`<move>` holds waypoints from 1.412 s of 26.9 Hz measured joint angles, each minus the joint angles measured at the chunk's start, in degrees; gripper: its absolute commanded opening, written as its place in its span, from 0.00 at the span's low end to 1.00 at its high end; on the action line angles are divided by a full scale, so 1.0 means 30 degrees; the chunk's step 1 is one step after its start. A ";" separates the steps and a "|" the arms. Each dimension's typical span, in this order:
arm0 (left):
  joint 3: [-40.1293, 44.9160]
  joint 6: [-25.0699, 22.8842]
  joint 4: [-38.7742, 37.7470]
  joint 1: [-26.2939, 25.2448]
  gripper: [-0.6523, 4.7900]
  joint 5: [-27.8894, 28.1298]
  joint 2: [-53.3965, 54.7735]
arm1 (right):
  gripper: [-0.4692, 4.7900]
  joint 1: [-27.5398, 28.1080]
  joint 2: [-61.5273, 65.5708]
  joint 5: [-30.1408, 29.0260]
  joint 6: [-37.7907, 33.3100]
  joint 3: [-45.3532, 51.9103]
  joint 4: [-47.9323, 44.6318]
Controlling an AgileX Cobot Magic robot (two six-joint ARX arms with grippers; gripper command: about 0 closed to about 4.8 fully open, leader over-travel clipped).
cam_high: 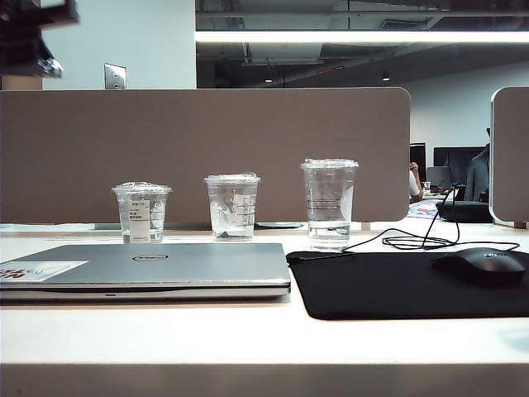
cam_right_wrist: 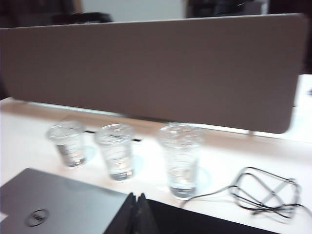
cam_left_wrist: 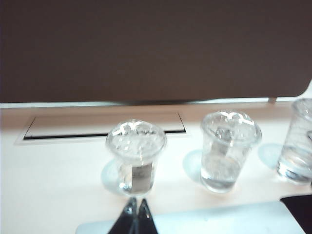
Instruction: Pick up the coffee cup on the left and place it on the left side of the laptop.
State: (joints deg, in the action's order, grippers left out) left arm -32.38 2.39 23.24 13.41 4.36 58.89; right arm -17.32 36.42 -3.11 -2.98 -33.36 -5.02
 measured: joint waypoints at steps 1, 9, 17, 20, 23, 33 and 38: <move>-0.0160 0.0000 0.0459 0.0146 0.11 0.0146 0.0590 | 0.08 -0.0423 0.0197 0.0007 0.0000 -0.0029 -0.0073; -0.0780 0.0743 0.2470 0.0277 0.11 0.0262 0.4787 | 0.08 -0.3832 0.0801 0.0925 0.0029 -0.0022 0.1093; -0.2353 0.0801 0.3563 0.0270 1.00 0.0284 0.8896 | 0.08 -0.4626 0.0933 0.1027 0.0051 -0.0015 0.2011; -0.3133 0.0801 0.4473 0.0284 1.00 0.0277 1.0834 | 0.08 -0.4619 0.0933 0.1035 0.0066 -0.0015 0.2004; -0.3789 0.1129 0.5938 0.0277 1.00 0.0291 1.2779 | 0.08 -0.4626 0.0933 0.1027 0.0066 -0.0015 0.2004; -0.6834 0.2514 0.8357 0.0277 1.00 0.1253 1.7209 | 0.08 -0.4626 0.0933 0.1020 0.0066 -0.0015 0.2004; -0.8051 0.2514 0.8626 0.0233 1.00 0.1443 1.8622 | 0.08 -0.4626 0.0933 0.1020 0.0066 -0.0015 0.1996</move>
State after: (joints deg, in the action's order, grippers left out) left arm -56.53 9.93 49.12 14.11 8.69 114.76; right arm -31.20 39.22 -0.05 -2.79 -33.41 0.97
